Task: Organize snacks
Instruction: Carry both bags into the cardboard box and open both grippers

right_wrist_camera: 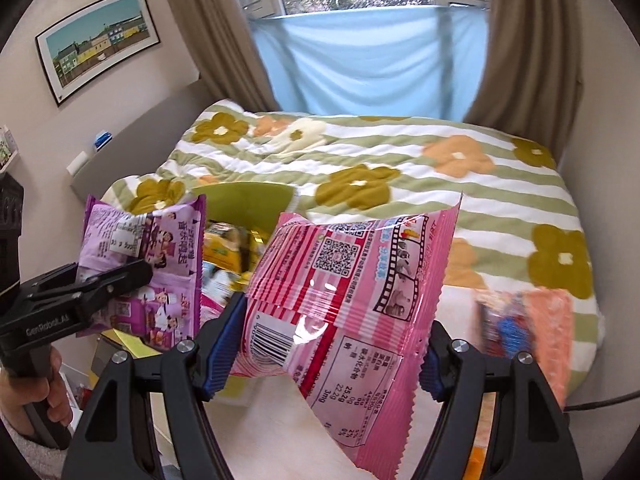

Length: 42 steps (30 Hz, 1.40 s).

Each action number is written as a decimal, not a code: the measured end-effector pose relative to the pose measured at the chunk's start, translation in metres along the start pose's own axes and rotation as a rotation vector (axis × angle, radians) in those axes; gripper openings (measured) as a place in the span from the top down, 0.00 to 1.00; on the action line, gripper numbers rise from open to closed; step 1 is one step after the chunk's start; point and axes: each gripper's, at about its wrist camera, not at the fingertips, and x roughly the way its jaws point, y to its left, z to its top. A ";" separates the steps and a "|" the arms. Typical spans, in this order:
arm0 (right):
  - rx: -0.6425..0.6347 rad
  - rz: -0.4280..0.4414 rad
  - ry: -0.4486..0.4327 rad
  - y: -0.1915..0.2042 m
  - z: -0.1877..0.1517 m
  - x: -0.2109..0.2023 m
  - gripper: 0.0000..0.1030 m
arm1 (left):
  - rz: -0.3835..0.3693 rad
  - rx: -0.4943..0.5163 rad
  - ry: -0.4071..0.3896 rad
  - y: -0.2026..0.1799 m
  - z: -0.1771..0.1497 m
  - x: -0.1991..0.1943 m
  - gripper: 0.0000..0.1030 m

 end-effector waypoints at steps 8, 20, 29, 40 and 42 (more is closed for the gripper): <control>0.011 0.022 0.032 0.066 0.024 0.052 0.32 | -0.022 0.004 0.084 0.085 0.039 0.045 0.45; 0.098 -0.064 0.104 0.109 0.021 0.095 0.32 | -0.099 0.119 0.192 0.112 0.066 0.114 0.00; 0.034 -0.039 0.147 0.137 0.010 0.106 0.32 | -0.065 0.079 0.157 0.142 0.044 0.080 0.00; -0.057 0.026 0.159 0.165 -0.004 0.105 0.27 | -0.029 0.012 0.130 0.161 0.022 0.049 0.00; -0.069 0.042 0.156 0.168 -0.007 0.104 0.13 | -0.025 0.015 0.131 0.161 0.017 0.045 0.00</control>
